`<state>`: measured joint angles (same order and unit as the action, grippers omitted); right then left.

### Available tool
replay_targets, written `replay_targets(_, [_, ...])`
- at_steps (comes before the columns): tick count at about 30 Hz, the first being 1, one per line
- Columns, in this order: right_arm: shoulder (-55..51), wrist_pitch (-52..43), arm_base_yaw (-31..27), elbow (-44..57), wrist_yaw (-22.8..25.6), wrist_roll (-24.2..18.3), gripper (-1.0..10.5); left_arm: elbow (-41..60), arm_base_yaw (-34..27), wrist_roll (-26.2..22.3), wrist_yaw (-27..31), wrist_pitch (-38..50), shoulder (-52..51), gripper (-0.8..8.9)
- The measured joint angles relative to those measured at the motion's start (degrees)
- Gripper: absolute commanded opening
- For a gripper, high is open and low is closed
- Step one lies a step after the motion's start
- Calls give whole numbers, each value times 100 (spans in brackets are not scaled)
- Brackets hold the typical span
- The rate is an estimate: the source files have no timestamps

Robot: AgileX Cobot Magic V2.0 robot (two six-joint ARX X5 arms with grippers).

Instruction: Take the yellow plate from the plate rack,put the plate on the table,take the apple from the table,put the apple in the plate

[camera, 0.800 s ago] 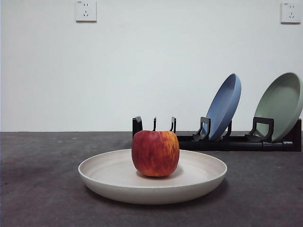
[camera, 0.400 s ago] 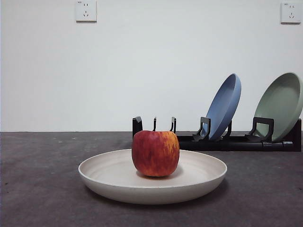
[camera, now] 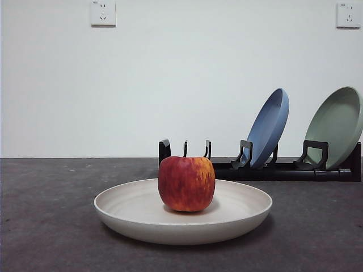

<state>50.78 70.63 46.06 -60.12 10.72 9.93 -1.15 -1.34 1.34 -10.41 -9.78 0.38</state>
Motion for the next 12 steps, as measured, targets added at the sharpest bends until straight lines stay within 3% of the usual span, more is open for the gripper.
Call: replay_targets(12, [0, 0, 0, 0, 0, 0, 2, 0, -2, 83, -28, -4, 140, -4])
